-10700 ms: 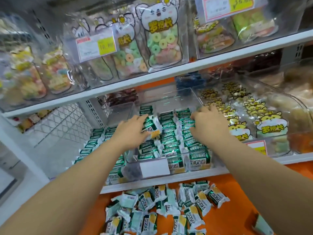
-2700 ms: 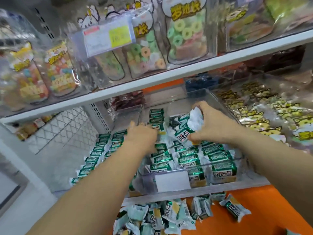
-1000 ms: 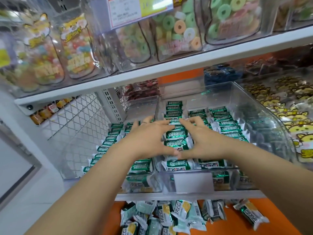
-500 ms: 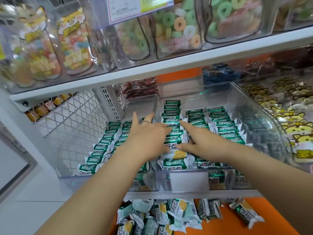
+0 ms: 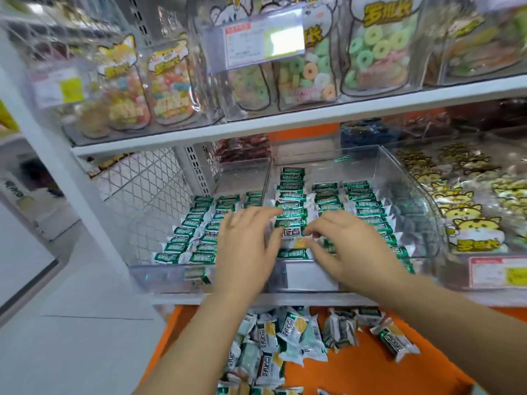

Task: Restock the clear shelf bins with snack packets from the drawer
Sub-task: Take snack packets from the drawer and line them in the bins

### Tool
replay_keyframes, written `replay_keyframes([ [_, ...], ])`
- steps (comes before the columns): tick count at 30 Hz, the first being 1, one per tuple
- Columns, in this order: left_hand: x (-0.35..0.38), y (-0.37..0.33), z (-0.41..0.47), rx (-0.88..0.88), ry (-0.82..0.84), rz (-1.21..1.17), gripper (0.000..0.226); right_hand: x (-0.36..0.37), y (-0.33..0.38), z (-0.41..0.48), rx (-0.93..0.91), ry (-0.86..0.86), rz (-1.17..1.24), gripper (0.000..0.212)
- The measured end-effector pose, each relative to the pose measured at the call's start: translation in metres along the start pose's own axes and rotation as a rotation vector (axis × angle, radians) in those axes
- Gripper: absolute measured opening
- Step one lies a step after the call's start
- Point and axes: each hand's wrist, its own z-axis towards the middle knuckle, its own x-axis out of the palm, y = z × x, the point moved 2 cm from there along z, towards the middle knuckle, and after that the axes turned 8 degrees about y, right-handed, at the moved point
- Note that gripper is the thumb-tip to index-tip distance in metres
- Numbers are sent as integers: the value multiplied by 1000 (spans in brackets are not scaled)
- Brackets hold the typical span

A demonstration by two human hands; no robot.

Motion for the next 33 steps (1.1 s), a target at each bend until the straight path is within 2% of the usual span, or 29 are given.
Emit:
replay_keyframes([
  [4, 24, 5, -70, -155, -175, -213, 25, 19, 19, -38, -60, -27, 37, 23],
  [7, 52, 8, -115, -235, -118, -246, 25, 49, 27, -75, -152, 3, 60, 19],
  [9, 72, 13, -135, -282, 49, -272, 18, 76, 20, -100, -126, 93, 62, 14],
  [11, 90, 20, -144, -339, 257, -298, 24, 101, 8, -119, -33, 236, 69, 3],
  [13, 104, 30, -145, -386, 417, -295, 28, 121, -4, -134, 93, 501, 22, 3],
  [17, 132, 51, -137, -436, 620, -237, 32, 160, -42, -161, 357, 1002, -6, 30],
  [21, 173, 72, -145, -403, 913, -241, 38, 194, -62, -180, 498, 1281, 47, 47],
  [26, 217, 72, -170, -176, 1379, -116, 41, 228, -60, -184, 497, 1361, 132, 66],
  [30, 242, 55, -173, -81, 1438, -90, 34, 245, -65, -189, 550, 1372, 207, 73],
  [33, 258, 51, -175, -55, 1462, -31, 52, 253, -72, -196, 600, 1352, 246, 76],
])
